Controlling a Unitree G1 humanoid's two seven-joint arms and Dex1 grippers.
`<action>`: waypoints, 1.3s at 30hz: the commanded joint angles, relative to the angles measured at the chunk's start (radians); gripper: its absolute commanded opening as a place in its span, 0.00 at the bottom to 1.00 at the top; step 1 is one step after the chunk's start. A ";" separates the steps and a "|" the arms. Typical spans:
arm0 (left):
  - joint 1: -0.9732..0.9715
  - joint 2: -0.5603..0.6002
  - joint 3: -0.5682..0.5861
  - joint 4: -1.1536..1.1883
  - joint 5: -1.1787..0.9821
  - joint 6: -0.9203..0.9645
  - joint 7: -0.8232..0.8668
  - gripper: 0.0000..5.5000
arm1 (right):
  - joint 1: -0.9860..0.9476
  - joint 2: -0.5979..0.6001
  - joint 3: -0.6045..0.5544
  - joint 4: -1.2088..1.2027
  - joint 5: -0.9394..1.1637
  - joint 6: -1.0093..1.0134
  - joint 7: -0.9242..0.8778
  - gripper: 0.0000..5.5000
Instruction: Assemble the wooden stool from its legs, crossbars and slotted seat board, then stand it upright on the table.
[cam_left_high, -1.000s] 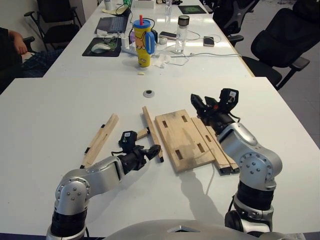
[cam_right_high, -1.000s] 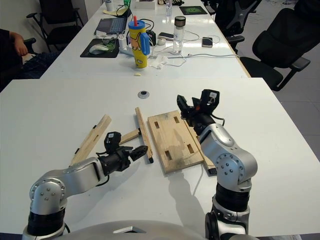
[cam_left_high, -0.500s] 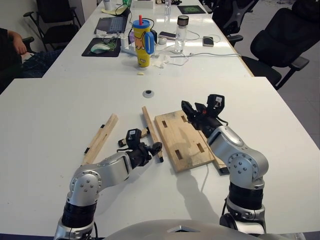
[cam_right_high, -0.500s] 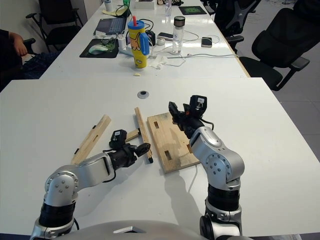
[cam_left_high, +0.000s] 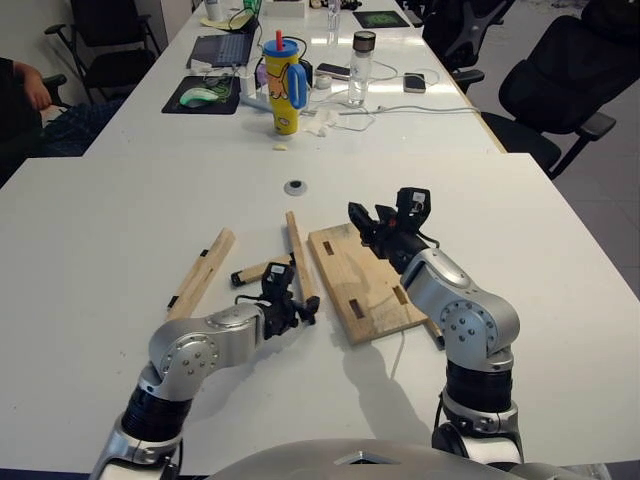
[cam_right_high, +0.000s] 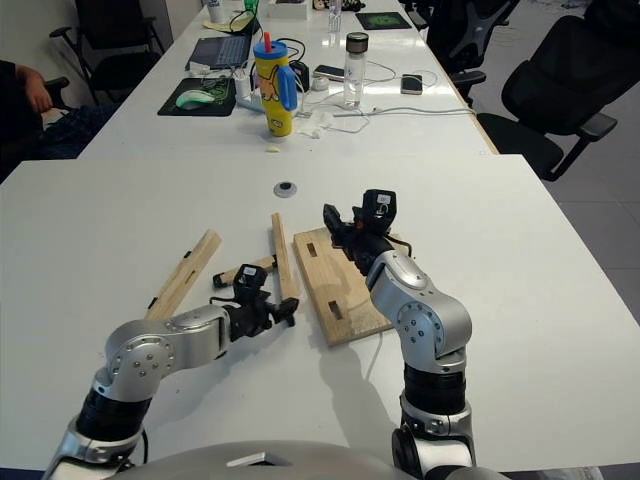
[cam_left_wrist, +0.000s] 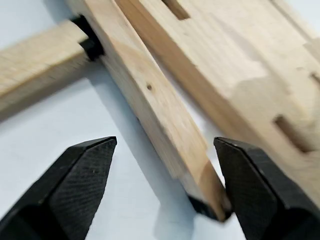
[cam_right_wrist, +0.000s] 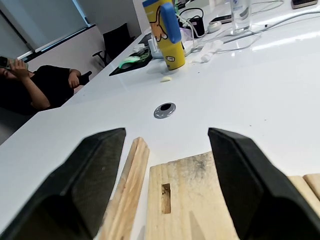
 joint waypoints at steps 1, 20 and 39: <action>-0.020 0.051 0.024 0.037 0.091 0.010 -0.084 0.66 | 0.016 0.017 -0.015 -0.013 -0.020 -0.022 -0.011 0.56; 0.082 0.037 0.184 -0.187 0.154 0.141 -0.267 0.66 | 0.062 0.040 -0.022 -0.016 -0.069 -0.053 -0.001 0.56; 0.141 0.002 0.132 -0.226 0.268 0.197 -0.329 0.33 | 0.057 0.043 -0.030 -0.018 -0.072 -0.013 0.004 0.56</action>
